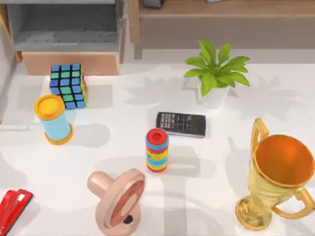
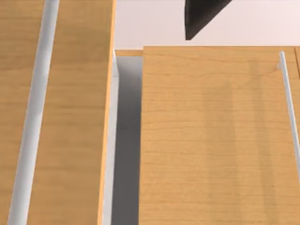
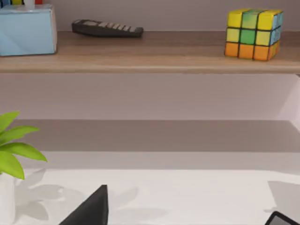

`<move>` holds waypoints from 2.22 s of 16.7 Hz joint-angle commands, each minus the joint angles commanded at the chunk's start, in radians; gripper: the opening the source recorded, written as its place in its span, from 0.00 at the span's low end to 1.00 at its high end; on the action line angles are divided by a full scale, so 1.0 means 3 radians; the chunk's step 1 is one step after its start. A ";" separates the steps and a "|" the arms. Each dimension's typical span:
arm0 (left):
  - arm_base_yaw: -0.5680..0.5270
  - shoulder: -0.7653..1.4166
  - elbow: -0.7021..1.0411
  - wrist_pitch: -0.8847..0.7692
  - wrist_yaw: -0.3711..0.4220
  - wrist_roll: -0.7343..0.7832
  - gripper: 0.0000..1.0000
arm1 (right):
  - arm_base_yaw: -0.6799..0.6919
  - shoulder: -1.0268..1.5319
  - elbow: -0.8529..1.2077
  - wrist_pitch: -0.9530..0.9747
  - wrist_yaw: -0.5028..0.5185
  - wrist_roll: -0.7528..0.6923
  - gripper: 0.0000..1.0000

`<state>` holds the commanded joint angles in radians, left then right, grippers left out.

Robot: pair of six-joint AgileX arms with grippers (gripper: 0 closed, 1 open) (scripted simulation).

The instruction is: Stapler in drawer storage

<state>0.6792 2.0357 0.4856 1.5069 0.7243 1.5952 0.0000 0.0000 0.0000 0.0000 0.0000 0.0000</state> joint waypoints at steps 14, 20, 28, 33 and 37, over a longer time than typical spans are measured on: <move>0.0143 -0.0057 -0.0190 0.0115 0.0157 0.0010 1.00 | 0.0000 0.0000 0.0000 0.0000 0.0000 0.0000 1.00; 0.0134 -0.0311 -0.0189 -0.0559 -0.0064 -0.0339 1.00 | 0.0000 0.0000 0.0000 0.0000 0.0000 0.0000 1.00; -0.0182 -0.1075 -0.0007 -0.2801 -0.0770 -0.1483 1.00 | 0.0000 0.0000 0.0000 0.0000 0.0000 0.0000 1.00; -0.0711 -0.1552 0.0296 -0.4534 -0.1286 -0.2341 1.00 | 0.0000 0.0000 0.0000 0.0000 0.0000 0.0000 1.00; -0.1243 -0.1849 0.0569 -0.5904 -0.1683 -0.2999 1.00 | 0.0000 0.0000 0.0000 0.0000 0.0000 0.0000 1.00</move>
<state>0.3063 1.4809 0.6563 -0.2643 0.2194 0.6956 0.0000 0.0000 0.0000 0.0000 0.0000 0.0000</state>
